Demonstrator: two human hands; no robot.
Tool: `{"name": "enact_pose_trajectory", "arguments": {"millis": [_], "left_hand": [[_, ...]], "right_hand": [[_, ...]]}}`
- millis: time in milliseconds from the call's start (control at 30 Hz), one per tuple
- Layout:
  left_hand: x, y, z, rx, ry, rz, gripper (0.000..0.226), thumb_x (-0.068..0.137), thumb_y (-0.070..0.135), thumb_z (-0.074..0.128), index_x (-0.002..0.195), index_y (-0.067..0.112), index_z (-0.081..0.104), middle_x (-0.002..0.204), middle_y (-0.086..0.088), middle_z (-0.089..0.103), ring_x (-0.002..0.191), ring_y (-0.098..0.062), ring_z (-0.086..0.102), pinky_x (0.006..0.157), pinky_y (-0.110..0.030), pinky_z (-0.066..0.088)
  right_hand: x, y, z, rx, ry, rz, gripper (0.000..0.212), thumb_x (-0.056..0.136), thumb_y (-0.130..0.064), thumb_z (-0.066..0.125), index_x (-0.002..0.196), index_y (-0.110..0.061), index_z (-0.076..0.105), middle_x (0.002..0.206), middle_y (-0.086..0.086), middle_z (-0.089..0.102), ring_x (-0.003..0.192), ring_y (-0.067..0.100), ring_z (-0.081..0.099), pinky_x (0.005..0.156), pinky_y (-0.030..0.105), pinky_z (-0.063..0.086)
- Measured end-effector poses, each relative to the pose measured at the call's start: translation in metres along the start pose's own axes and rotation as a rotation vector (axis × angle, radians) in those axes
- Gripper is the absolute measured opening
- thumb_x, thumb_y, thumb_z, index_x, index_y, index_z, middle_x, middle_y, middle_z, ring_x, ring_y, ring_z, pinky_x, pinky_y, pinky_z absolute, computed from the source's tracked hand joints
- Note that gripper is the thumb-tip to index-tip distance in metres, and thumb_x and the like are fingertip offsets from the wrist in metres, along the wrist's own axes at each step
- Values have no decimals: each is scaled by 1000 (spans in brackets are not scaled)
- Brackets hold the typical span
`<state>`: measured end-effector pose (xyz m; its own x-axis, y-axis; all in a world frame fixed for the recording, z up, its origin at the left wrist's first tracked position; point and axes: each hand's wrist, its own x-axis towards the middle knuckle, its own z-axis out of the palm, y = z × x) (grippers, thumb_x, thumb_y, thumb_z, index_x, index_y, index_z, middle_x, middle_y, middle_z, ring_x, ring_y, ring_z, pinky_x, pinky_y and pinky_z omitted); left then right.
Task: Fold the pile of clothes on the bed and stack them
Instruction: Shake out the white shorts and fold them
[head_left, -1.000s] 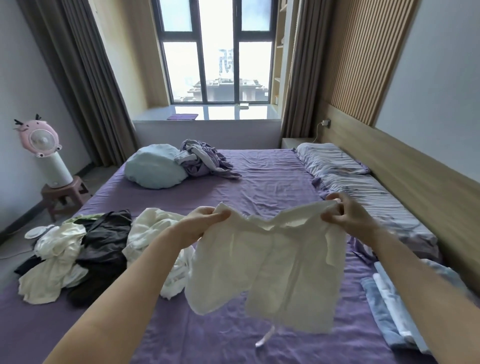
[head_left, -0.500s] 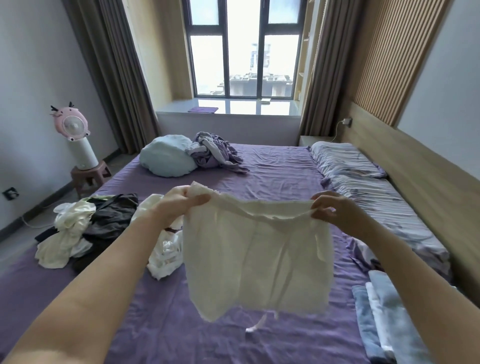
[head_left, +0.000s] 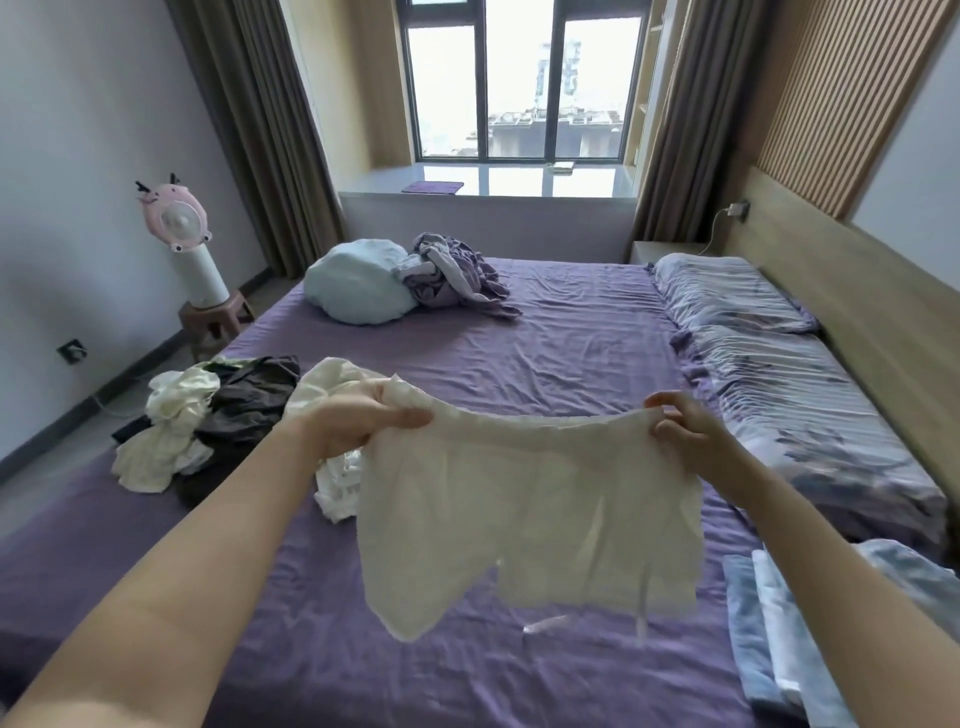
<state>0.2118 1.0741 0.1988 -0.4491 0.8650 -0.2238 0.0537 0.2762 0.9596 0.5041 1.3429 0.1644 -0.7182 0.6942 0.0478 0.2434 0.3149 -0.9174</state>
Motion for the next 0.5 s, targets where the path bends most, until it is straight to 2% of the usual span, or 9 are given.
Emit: {"name": "enact_pose_trajectory", "arguments": {"millis": [100, 167, 233, 300, 367, 433, 500], "left_hand": [[6, -8, -4, -13, -140, -123, 7, 76, 25, 79, 77, 19, 76, 80, 2, 73, 78, -11, 69, 66, -22, 54], [14, -16, -7, -39, -243, -230, 14, 82, 23, 74, 90, 12, 76, 92, -7, 74, 85, -16, 71, 68, -24, 55], [25, -27, -8, -81, -266, -299, 16, 84, 25, 71, 88, 11, 76, 91, -8, 73, 82, -16, 71, 66, -24, 55], [44, -47, -6, -115, -178, -342, 16, 88, 23, 67, 79, 11, 73, 85, -7, 70, 75, -14, 67, 65, -25, 53], [67, -76, -1, -65, -54, -357, 19, 92, 17, 63, 76, 6, 62, 81, -10, 60, 66, -12, 60, 61, -24, 48], [89, -108, 5, 5, 53, -368, 13, 92, 12, 63, 85, 2, 57, 84, -12, 56, 66, -15, 55, 60, -24, 45], [110, -139, 11, 43, 141, -375, 12, 90, 12, 66, 92, 2, 60, 85, -11, 60, 72, -16, 57, 63, -25, 46]], "right_hand": [[2, 5, 2, 126, -43, 106, 29, 93, 3, 44, 109, -18, 55, 81, 8, 57, 52, 7, 54, 45, 18, 44], [7, 12, 7, 129, -74, 164, 30, 92, 1, 44, 108, -21, 57, 82, 10, 59, 54, 13, 55, 47, 23, 46], [17, 25, 15, 47, -82, 192, 29, 92, 1, 45, 103, -23, 58, 84, 8, 58, 60, 16, 53, 52, 25, 45], [27, 42, 25, -45, -84, 222, 27, 92, 0, 47, 101, -23, 57, 88, 7, 59, 64, 13, 51, 53, 21, 43], [38, 64, 40, -124, -92, 274, 24, 92, -1, 51, 107, -19, 56, 97, 9, 60, 73, 14, 53, 56, 20, 42], [48, 90, 58, -204, -91, 333, 26, 91, -2, 55, 116, -10, 56, 104, 11, 60, 87, 19, 57, 67, 26, 43], [56, 116, 79, -252, -44, 401, 25, 89, -2, 57, 115, -1, 58, 103, 13, 62, 96, 29, 59, 77, 34, 43]]}}
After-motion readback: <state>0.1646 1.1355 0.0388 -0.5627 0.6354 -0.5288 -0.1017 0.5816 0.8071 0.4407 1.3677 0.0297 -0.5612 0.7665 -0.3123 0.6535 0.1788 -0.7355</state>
